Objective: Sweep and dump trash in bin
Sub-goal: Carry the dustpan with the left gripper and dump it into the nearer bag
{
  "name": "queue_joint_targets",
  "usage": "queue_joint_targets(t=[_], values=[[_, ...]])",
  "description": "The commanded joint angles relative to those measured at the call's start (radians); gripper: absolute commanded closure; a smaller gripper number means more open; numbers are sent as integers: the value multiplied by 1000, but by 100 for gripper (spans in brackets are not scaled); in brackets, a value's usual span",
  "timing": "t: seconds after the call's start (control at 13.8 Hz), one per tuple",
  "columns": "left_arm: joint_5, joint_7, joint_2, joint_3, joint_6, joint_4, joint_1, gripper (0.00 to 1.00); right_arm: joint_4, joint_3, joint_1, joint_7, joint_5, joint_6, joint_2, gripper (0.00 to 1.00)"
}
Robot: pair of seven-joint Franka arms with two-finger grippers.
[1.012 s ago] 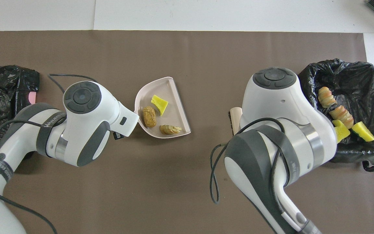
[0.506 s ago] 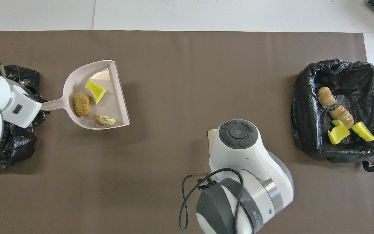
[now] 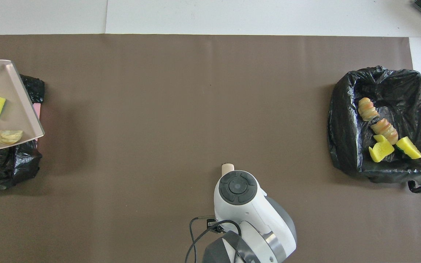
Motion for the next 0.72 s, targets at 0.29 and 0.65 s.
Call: queue_joint_targets(t=[0.29,0.65], values=[[308,43,64,-2,140,94,95,100,-80,-2,53,1,25,92,-17,100],[557,40,62,-2,160,71,80,100,-83,-2,47,-1,25,144,6,99]])
